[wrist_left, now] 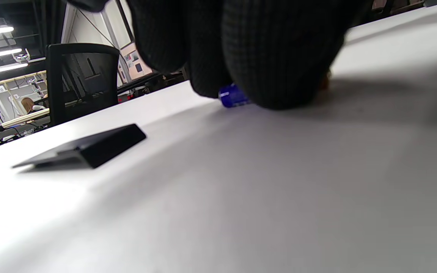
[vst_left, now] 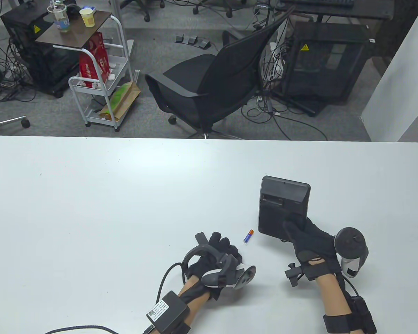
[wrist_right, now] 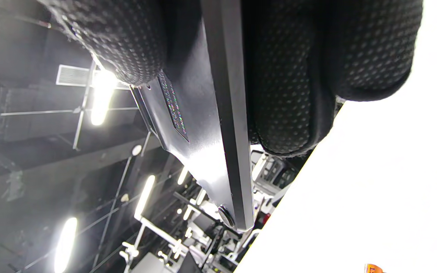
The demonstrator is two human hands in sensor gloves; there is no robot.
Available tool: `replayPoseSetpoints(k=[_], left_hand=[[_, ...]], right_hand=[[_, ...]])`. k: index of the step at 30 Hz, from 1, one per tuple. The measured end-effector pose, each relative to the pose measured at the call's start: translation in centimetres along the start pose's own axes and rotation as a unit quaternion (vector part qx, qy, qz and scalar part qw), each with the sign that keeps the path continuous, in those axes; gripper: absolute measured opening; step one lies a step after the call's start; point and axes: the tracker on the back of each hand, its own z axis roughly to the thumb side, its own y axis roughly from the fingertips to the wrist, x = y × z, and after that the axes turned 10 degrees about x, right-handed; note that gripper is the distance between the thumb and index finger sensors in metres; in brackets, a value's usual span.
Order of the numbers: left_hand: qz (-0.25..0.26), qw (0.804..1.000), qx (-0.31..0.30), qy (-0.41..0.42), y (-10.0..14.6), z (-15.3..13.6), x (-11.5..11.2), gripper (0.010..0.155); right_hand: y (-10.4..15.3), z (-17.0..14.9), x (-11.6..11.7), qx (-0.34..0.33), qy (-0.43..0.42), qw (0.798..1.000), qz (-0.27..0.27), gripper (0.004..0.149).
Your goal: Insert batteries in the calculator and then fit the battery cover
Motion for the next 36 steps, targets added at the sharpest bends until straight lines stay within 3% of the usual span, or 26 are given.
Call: replayPoseSetpoints(k=[9,18,24,28,36], left_hand=[[0.028,0.999,-0.025,-0.001,0.4,0.3,0.3,0.045],[-0.011,0.999,-0.045,-0.006,0.1,0.7,0.1,0.05],[0.041,0.999,-0.028,-0.019,0.4,1.1,1.1,0.05],[0.073,0.996,0.021,0.047,0.7,-0.3,2.9,0.049],[0.127,0.968,0.087,0.196,2.1,-5.3,4.5,0.049]], right_hand=[[0.0,0.0,-0.1,0.003,-0.002,1.0,0.0,0.05],[-0.1,0.0,0.0,0.002,0.003,1.0,0.004,0.051],[0.0,0.0,0.2,-0.001,0.008,1.0,0.013,0.051],[0.1,0.3,0.4,-0.006,0.01,1.0,0.016,0.051],[0.4,0.9,0.8,-0.015,-0.005,0.999,0.028,0.051]])
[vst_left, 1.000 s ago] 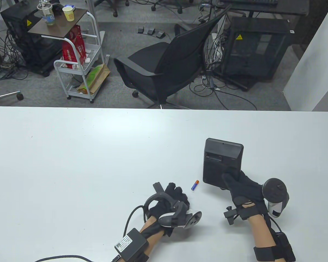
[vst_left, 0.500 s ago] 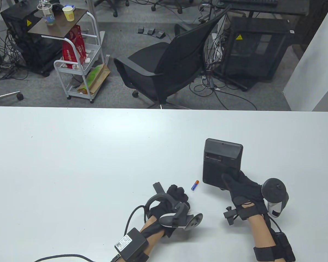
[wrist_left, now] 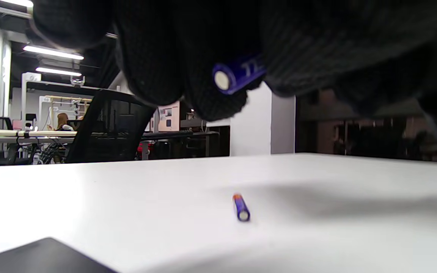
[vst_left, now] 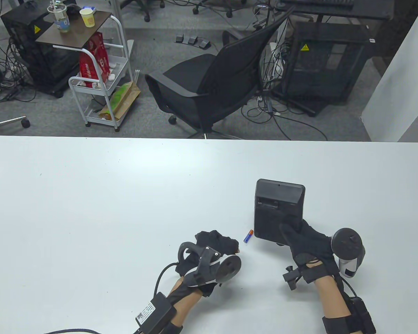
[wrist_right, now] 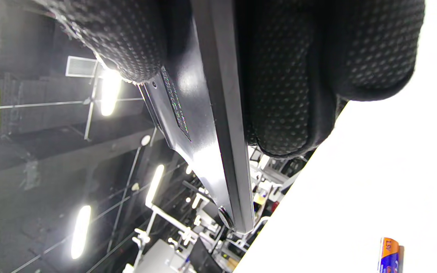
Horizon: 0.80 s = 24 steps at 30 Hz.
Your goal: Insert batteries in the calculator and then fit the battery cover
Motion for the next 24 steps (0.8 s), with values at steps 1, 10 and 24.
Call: replayPoseSetpoints(k=[1,10,24], left_hand=[[0.006,1.0,0.006,0.021,0.0,-0.4,0.4,0.049],[0.009,0.994,0.035,0.099,0.2,-2.6,2.0,0.069],[0.12,0.968,0.09,0.2,0.9,-5.7,3.7,0.048]], right_hand=[[0.0,0.1,0.1,-0.001,0.0,1.0,0.002,0.051],[0.4,0.9,0.8,-0.009,-0.014,1.0,0.023,0.052],[1.0,1.4,3.3,-0.007,-0.016,0.997,0.069,0.054]])
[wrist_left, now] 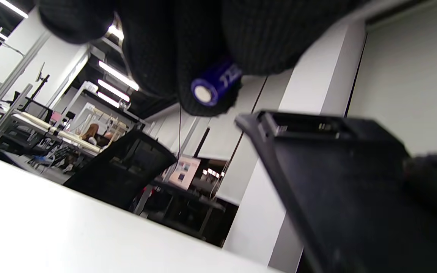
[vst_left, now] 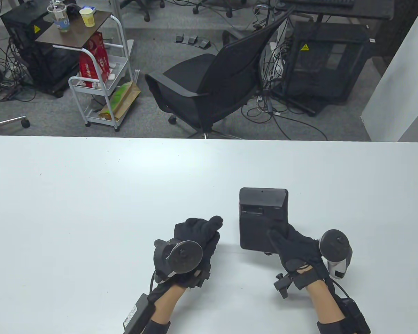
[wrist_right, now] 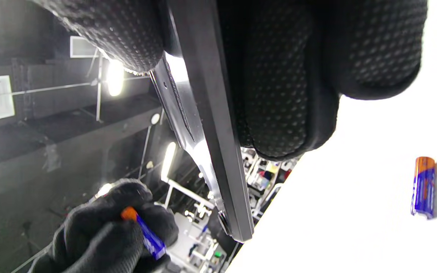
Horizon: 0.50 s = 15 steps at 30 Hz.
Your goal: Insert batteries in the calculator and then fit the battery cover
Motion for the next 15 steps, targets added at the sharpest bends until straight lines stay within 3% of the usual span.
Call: replayPoseSetpoints(k=[6,15], left_hand=[[0.057,0.997,-0.006,0.051,0.3,-0.3,1.1,0.047],[0.054,0.997,-0.015,0.05,0.6,0.0,0.8,0.047]], right_hand=[[0.3,0.4,1.9,0.005,0.008,0.999,0.037,0.055],[0.7,0.9,3.8,0.003,0.027,0.997,0.074,0.055]])
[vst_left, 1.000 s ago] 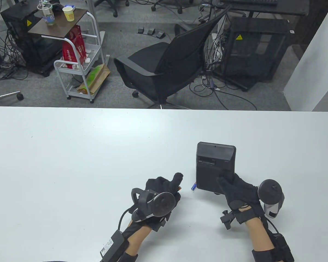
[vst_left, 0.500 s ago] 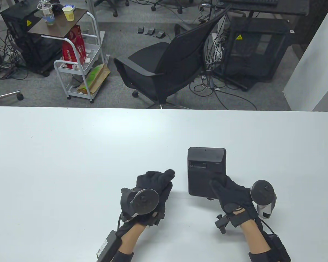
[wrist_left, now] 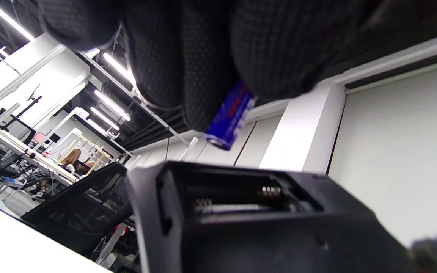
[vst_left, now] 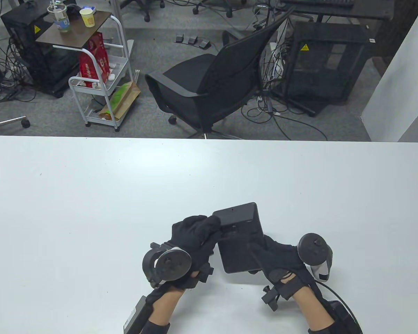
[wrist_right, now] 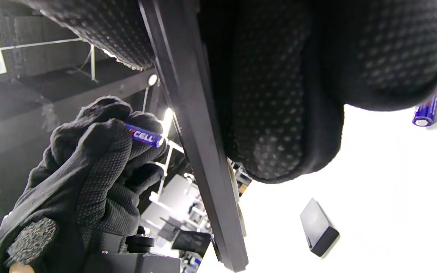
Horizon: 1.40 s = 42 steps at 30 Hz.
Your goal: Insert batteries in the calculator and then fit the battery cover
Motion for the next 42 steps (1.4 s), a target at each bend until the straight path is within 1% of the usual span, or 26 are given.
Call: replayPoseSetpoints(k=[3,10,14,19,20,26,30,42], left_hand=[[-0.004,1.0,-0.009,-0.014,0.2,0.3,-0.4,0.047],[0.01,0.998,-0.034,-0.058,0.7,1.2,-0.8,0.045],[0.006,0.995,-0.042,-0.092,0.9,1.5,-1.2,0.045],[0.013,0.989,-0.055,-0.136,1.1,2.0,-1.5,0.045],[0.012,0.988,-0.06,-0.145,1.1,2.1,-1.6,0.045],[0.007,0.978,-0.069,-0.199,1.2,2.5,-2.2,0.046],[0.012,0.977,-0.082,-0.197,1.1,2.6,-2.2,0.047],[0.018,0.972,-0.111,-0.205,1.5,3.1,-2.7,0.054]], right_hand=[[0.1,0.1,0.2,-0.002,0.007,1.0,0.002,0.055],[0.2,0.3,0.4,-0.004,0.017,1.0,0.004,0.055],[0.3,0.5,0.7,-0.009,0.024,1.0,0.005,0.055],[0.3,0.5,0.8,-0.011,0.016,1.0,-0.006,0.055],[0.3,0.5,0.8,-0.011,0.016,1.0,-0.002,0.055],[0.4,0.6,1.2,-0.02,0.026,0.999,-0.014,0.056],[0.4,0.6,1.0,-0.013,-0.003,1.0,-0.009,0.056],[0.6,0.9,0.7,-0.01,-0.041,0.999,-0.011,0.056]])
